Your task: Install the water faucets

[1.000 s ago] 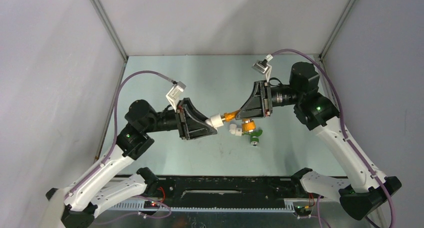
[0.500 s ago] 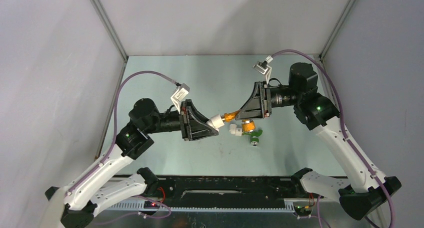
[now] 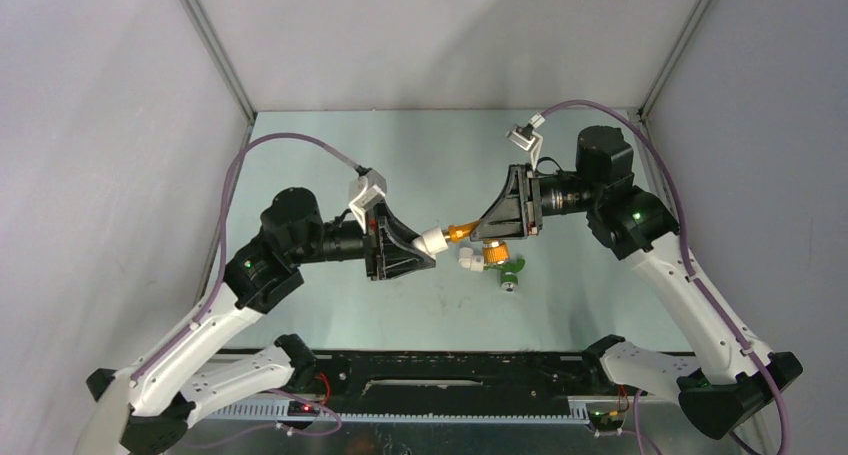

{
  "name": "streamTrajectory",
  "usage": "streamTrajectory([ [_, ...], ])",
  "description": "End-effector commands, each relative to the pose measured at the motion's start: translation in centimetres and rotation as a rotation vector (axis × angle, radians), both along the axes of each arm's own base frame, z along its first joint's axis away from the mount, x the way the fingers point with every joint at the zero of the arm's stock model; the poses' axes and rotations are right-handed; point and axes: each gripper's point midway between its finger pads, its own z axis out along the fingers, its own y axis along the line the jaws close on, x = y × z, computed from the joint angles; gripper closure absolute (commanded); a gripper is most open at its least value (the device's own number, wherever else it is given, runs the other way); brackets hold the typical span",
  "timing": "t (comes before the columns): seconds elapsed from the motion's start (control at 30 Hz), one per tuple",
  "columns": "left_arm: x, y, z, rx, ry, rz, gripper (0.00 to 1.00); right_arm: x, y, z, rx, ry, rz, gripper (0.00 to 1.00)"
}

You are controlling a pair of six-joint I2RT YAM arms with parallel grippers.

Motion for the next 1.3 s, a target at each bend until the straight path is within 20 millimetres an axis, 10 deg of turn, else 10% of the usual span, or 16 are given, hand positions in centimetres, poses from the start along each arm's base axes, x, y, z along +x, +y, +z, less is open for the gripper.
streamTrajectory([
  [0.0, 1.9, 0.4, -1.6, 0.090, -0.151, 0.047, 1.00, -2.8, -0.4, 2.9, 0.069, -0.058, 0.124, 1.00],
  [1.27, 3.1, 0.4, 2.2, 0.199, -1.036, -0.002, 1.00, -1.2, 0.6, 1.9, 0.018, 0.128, 0.077, 1.00],
])
